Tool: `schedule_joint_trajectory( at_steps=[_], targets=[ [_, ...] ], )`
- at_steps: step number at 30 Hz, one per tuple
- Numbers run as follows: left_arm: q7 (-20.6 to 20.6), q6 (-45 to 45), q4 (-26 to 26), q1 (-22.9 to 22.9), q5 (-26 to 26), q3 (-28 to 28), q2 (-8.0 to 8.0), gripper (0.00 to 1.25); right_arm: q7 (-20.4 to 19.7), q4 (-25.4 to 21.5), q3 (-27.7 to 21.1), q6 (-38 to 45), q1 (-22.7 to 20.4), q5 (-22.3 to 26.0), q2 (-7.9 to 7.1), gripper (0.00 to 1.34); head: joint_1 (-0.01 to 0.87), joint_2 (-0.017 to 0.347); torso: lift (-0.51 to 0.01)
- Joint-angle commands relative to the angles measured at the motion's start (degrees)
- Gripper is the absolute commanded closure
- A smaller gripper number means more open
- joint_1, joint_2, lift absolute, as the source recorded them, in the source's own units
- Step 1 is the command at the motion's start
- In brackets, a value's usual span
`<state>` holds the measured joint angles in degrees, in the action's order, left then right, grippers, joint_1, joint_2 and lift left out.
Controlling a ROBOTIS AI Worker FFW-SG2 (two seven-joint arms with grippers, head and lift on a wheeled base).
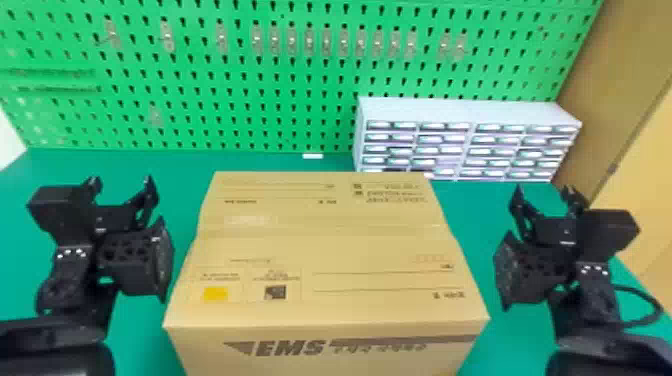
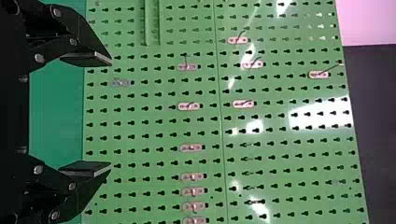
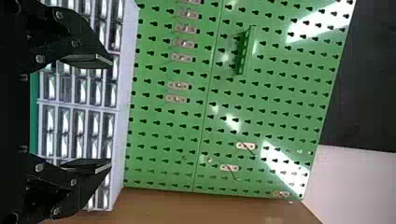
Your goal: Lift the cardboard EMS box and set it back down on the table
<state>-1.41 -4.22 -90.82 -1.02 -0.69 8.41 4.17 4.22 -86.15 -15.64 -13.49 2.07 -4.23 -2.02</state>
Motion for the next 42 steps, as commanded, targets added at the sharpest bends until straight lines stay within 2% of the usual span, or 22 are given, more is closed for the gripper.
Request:
schedule_joint_trajectory(
  at_steps=[1,12,17,42],
  targets=[
    [0.0,0.0,0.9,0.9,-0.3,-0.2,-0.04,0.46,0.0,0.6,0.1,-0.1,-0.7,0.1,0.18,0.51,0.678,-0.014,0.000],
    [0.0,0.0,2.0,0.5,-0.5,-1.0,-0.04,0.46,-0.1,1.2,0.3,-1.7,-0.7,1.3,0.53,0.51,0.678,-0.014,0.000],
    [-0.3,0.1,2.1,0.2,-0.3,-0.9,-0.04,0.46,-0.2,1.2,0.1,-1.7,-0.6,-0.1,0.61,0.51,0.678,-0.014,-0.012],
    [-0.3,0.2,2.1,0.1,-0.4,1.5,-0.04,0.46,-0.2,1.2,-1.2,-2.5,-0.9,-0.8,0.88,0.51,0.678,-0.014,-0.060]
  ],
)
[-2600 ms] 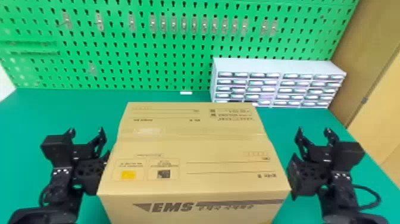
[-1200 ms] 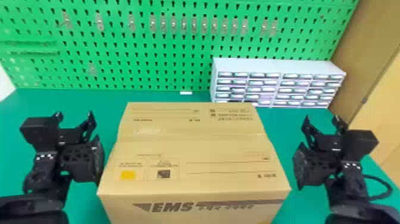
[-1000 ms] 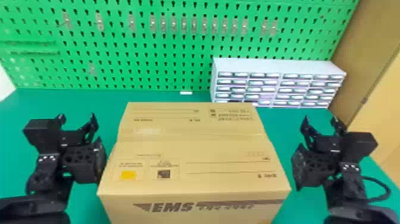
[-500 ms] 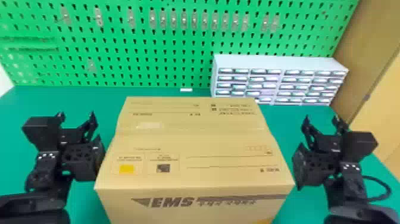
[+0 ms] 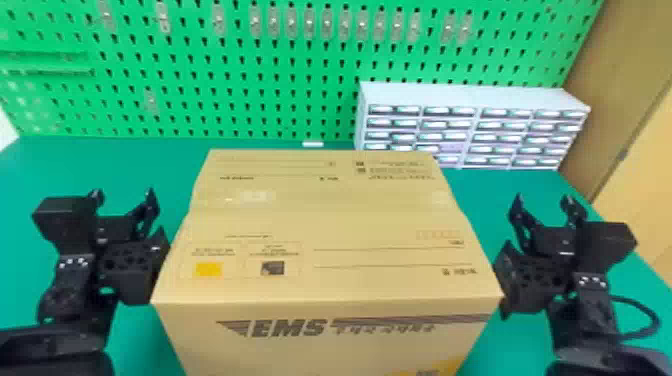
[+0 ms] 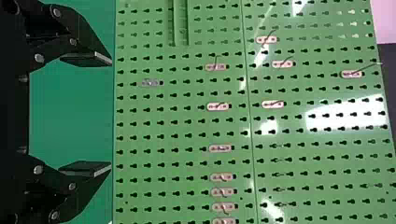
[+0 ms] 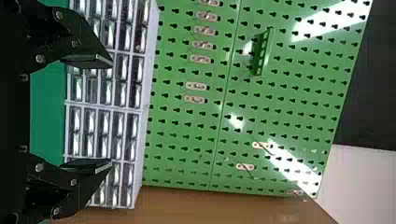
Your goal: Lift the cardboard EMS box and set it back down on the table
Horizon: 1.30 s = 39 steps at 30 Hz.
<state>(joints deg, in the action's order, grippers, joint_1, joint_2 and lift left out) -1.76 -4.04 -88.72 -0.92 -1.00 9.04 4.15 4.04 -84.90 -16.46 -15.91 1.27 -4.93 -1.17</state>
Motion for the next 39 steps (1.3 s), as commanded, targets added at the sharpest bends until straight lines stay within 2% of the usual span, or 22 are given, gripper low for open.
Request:
schedule_joint_trajectory(
  at_steps=[1,12,31,39],
  targets=[
    [0.0,0.0,-0.1,-0.1,-0.1,1.2,-0.02,0.46,0.0,0.0,-0.6,-0.2,-0.1,-0.1,0.11,0.51,0.678,-0.014,-0.062],
    [-0.4,0.0,-0.1,0.0,-1.1,4.5,0.06,0.46,0.0,-0.1,-2.9,-0.6,-0.7,-0.1,0.20,0.51,0.678,-0.014,-0.082],
    [-0.4,0.0,-0.1,0.1,-1.0,4.0,0.06,0.46,0.0,-0.1,-2.7,-1.1,-0.7,0.0,0.20,0.51,0.678,-0.014,-0.119],
    [-0.4,0.0,-0.1,0.2,-1.0,4.0,0.06,0.46,0.0,-0.1,-2.4,-1.6,-0.8,0.3,0.29,0.51,0.678,-0.014,-0.115]
  ],
)
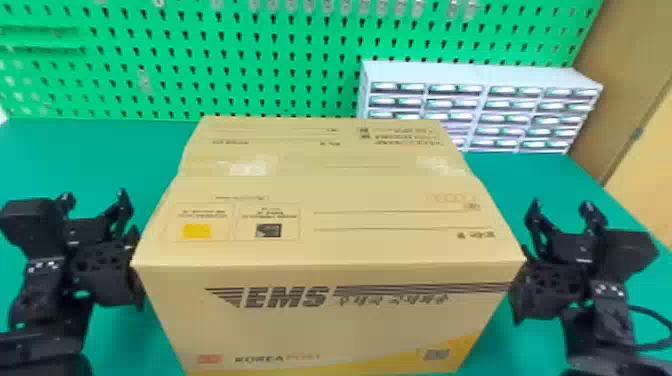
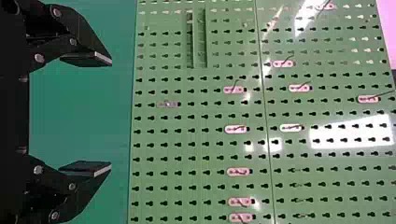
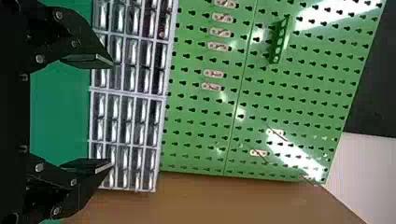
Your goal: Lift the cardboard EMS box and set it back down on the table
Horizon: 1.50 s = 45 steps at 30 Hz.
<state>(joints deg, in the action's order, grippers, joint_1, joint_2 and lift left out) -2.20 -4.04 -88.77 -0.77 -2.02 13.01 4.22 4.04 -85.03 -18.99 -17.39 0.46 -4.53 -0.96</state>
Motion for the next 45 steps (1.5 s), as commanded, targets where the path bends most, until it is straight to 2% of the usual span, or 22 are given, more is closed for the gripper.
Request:
schedule_joint_trajectory(
  at_steps=[1,9,15,21,45],
  targets=[
    [0.0,0.0,0.0,0.0,0.0,-0.1,0.00,0.46,0.0,0.0,0.1,-0.1,0.0,-0.1,0.08,0.51,0.678,-0.014,-0.115],
    [-0.9,0.4,0.0,-0.1,0.1,0.1,0.00,0.46,0.0,0.0,-1.0,-0.3,0.1,-0.8,-0.10,0.51,0.678,-0.014,-0.115],
    [-1.1,0.6,0.1,0.1,0.1,-0.4,0.00,0.46,0.0,0.0,0.4,-0.4,0.7,-0.7,-0.62,0.51,0.678,-0.014,-0.115],
    [-1.7,1.1,0.4,0.0,-0.1,-2.1,0.00,0.46,0.0,0.1,3.1,-0.4,2.1,-0.5,-1.59,0.51,0.678,-0.014,-0.115],
    [-5.6,2.8,3.1,-2.5,-3.5,-12.4,0.00,0.46,-0.7,5.8,13.3,-2.9,6.3,1.5,-1.50,0.51,0.678,-0.014,-0.115]
  ],
)
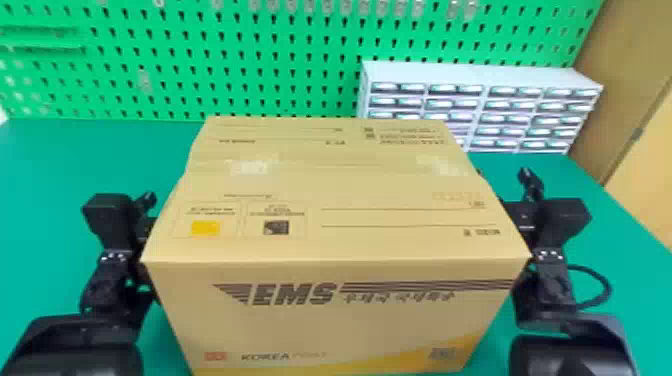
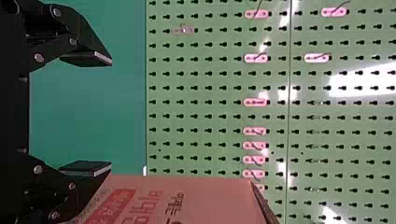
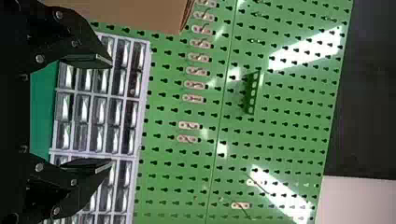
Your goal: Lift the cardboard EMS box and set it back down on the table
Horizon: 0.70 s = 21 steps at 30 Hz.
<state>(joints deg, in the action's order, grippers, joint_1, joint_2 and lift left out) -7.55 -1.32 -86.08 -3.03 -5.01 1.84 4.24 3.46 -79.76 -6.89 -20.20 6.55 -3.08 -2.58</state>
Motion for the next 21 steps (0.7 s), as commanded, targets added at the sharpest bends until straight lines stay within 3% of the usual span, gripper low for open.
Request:
schedule_joint_trajectory(
  at_steps=[1,9,21],
  targets=[
    [-0.4,0.0,0.4,-0.1,-0.6,-1.2,-0.02,0.46,-0.1,0.6,1.3,-0.1,0.3,0.0,0.12,0.51,0.678,-0.014,-0.115],
    [-0.7,0.1,0.5,-0.4,-1.1,-1.5,-0.02,0.46,-0.1,0.7,1.5,-0.1,0.0,0.1,-0.05,0.51,0.678,-0.014,-0.115],
    [-2.6,0.0,-0.7,-3.2,-1.1,-1.9,-0.11,0.46,-0.1,0.1,3.7,-0.2,3.0,0.9,-0.84,0.51,0.678,-0.014,-0.115]
  ],
)
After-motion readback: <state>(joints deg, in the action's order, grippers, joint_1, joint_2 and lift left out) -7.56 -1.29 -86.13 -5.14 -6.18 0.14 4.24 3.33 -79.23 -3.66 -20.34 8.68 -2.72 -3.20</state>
